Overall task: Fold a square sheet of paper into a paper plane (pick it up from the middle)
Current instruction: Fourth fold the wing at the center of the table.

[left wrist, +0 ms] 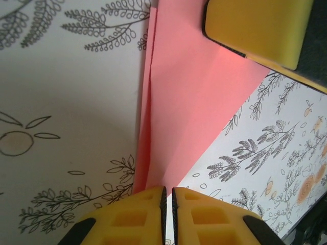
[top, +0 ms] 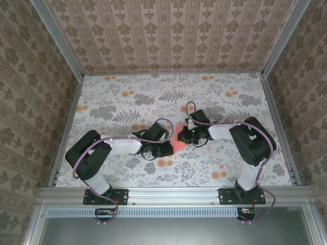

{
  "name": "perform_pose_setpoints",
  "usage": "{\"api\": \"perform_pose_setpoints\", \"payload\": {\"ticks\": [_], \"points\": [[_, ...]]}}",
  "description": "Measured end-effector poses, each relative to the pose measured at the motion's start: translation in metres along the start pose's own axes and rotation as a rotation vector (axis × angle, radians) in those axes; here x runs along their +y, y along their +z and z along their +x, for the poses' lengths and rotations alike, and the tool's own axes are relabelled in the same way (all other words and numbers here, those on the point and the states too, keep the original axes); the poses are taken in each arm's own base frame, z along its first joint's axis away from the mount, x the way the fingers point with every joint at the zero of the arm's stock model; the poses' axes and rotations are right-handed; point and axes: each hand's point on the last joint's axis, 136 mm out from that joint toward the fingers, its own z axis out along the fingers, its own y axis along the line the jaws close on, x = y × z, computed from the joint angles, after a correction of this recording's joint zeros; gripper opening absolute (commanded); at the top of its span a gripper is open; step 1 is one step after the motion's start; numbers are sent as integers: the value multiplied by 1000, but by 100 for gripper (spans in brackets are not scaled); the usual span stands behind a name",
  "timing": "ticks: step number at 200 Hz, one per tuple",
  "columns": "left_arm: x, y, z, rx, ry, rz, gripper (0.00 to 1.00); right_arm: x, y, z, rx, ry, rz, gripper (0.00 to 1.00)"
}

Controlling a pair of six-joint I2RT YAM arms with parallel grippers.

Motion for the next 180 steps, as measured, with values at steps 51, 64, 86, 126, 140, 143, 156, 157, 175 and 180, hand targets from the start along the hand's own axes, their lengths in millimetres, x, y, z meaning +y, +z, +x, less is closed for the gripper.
{"api": "perform_pose_setpoints", "payload": {"ticks": [51,64,86,126,140,143,156,157,175,180], "points": [[3,0,0,-2,-4,-13,13,0,1,1,5,2,-1,0],[4,0,0,-4,-6,-17,13,0,1,1,5,2,-1,0],[7,-1,0,-6,-9,-18,14,0,1,1,8,4,2,0],[8,-6,3,-7,-10,1,14,-1,1,1,12,7,6,0],[5,-11,3,-13,-4,17,15,-1,1,1,12,7,6,0],[3,-13,3,-15,-1,23,15,-1,1,1,12,7,7,0],[-5,-19,-1,-35,16,49,15,-1,1,1,12,8,7,0],[-5,-19,-2,-36,17,51,15,-1,1,1,13,8,7,0],[-14,-24,-10,-63,34,80,12,-1,1,1,13,8,8,0],[-15,-24,-13,-67,36,83,11,-1,1,1,13,8,8,0]]}}
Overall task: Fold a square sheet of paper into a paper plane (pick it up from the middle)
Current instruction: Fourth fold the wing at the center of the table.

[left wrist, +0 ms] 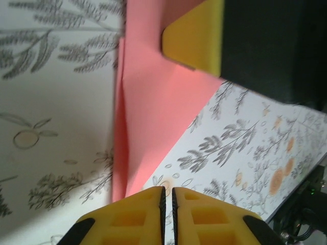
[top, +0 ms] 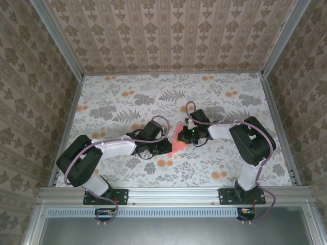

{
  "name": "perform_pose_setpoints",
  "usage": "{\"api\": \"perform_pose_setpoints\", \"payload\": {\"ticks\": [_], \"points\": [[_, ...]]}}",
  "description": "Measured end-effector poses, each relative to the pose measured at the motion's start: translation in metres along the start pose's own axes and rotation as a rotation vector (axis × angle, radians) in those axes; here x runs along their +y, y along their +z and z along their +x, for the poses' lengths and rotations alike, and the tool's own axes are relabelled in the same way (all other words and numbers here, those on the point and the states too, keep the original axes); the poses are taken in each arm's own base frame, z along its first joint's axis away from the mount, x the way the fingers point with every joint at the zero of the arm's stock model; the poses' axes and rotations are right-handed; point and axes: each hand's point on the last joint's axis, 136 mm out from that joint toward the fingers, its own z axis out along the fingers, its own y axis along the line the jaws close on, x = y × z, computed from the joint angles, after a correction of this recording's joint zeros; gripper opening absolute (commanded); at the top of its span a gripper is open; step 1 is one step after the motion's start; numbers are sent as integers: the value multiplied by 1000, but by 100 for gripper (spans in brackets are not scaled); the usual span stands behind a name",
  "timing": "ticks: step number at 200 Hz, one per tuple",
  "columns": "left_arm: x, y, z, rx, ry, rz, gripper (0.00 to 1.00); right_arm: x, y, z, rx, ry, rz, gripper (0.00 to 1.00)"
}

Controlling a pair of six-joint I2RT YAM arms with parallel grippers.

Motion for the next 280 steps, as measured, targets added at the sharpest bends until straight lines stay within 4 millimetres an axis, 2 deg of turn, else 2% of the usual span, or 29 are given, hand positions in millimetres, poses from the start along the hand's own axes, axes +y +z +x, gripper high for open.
{"api": "perform_pose_setpoints", "payload": {"ticks": [39,95,158,200,225,280], "points": [[2,10,-11,-2,-6,-10,7,0,0,0,1,1,1,0],[21,25,-4,40,-33,-58,0,0,0,0,4,2,0,0],[23,26,-3,39,-32,-69,0,6,-3,-1,5,-86,3,0],[23,26,-3,40,-31,-69,0,18,-1,15,32,-156,-6,0],[23,26,-3,41,-29,-69,0,16,4,30,62,-168,3,0],[23,26,-2,46,-27,-69,0,16,5,28,77,-166,-4,0]]}}
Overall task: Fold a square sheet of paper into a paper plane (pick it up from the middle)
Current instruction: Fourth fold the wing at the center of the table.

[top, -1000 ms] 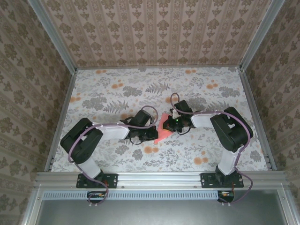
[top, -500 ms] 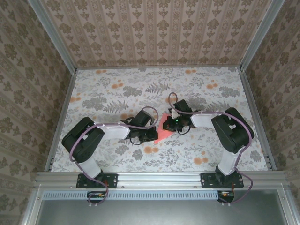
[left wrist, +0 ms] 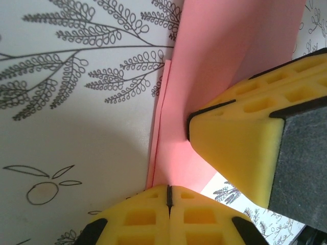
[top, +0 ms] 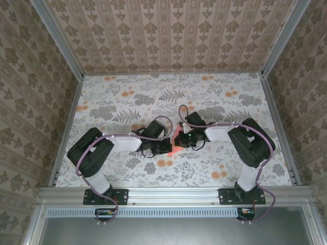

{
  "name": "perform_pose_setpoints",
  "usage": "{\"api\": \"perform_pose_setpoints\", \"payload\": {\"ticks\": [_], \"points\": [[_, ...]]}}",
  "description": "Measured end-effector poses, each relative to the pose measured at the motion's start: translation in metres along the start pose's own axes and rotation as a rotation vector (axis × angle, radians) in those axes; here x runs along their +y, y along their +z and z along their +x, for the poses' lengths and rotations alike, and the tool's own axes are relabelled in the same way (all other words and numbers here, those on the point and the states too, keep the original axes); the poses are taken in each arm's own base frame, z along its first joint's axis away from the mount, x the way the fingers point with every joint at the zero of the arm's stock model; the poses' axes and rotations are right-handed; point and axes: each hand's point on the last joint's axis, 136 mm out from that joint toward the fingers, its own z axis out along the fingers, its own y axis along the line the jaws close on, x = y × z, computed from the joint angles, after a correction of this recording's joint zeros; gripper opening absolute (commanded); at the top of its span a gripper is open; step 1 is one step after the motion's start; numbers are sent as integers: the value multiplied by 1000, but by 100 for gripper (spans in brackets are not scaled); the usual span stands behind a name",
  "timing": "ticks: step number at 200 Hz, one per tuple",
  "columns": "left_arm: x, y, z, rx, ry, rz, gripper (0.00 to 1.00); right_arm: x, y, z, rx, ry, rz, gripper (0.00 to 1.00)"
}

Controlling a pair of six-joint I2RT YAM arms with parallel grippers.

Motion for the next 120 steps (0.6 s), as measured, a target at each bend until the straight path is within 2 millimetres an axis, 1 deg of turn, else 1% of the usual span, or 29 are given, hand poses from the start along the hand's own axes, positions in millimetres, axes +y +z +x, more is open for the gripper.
{"api": "perform_pose_setpoints", "payload": {"ticks": [14,26,42,61,87,101,120], "points": [[1,0,0,1,0,-3,0,-3,-1,-3,4,17,-2,0],[1,0,1,4,5,-6,0,-8,-4,-10,-1,44,-11,0],[1,0,1,5,10,-8,0,-20,-12,-29,-29,91,-14,0],[1,0,1,6,15,-7,0,-35,-23,-57,-83,138,-6,0],[1,0,1,6,19,-7,0,-53,-41,-88,-167,164,35,0],[1,0,1,6,24,-6,0,-61,-50,-99,-203,173,45,0],[1,0,1,6,30,-6,0,-68,-57,-106,-227,185,49,0]]}}
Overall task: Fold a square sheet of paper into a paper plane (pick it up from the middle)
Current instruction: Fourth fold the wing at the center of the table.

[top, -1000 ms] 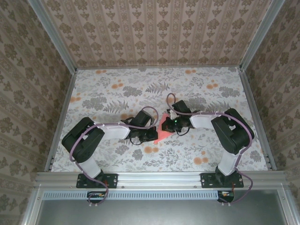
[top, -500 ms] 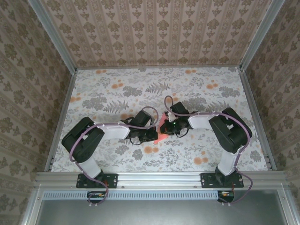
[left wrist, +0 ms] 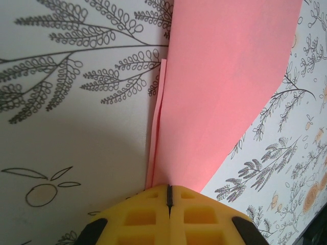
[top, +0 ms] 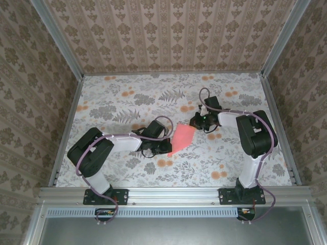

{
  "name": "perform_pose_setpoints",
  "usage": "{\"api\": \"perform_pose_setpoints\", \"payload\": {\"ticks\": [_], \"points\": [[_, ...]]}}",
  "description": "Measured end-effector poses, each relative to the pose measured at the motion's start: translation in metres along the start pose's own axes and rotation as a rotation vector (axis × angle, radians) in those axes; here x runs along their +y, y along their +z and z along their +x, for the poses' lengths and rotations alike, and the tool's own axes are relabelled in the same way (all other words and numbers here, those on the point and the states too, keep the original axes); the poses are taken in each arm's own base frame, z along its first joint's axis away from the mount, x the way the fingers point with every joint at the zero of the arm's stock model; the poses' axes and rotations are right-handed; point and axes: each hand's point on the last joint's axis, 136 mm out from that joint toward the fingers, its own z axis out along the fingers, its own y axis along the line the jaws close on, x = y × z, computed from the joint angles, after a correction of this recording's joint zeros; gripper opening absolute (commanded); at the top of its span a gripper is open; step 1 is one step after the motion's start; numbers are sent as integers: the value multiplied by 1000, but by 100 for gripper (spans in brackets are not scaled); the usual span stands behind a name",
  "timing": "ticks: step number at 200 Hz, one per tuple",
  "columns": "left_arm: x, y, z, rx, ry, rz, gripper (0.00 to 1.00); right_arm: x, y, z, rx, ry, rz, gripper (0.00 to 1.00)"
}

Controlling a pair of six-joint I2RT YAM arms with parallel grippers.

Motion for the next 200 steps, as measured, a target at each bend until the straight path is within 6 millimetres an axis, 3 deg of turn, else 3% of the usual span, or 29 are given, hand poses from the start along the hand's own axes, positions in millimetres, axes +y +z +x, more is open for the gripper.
{"api": "perform_pose_setpoints", "payload": {"ticks": [19,42,59,85,118,200], "points": [[0,0,0,1,3,2,0,7,-5,6,-11,-21,-25,0],[-1,0,-1,1,3,3,0,29,-8,29,3,-79,-77,0],[-1,0,-1,5,0,4,0,43,0,52,39,-110,-108,0],[-1,0,-1,10,-3,7,0,47,13,80,104,-113,-126,0],[-1,0,0,13,0,8,0,38,26,87,142,-78,-121,0],[3,-6,13,63,68,9,0,36,27,86,172,-56,-77,0]]}}
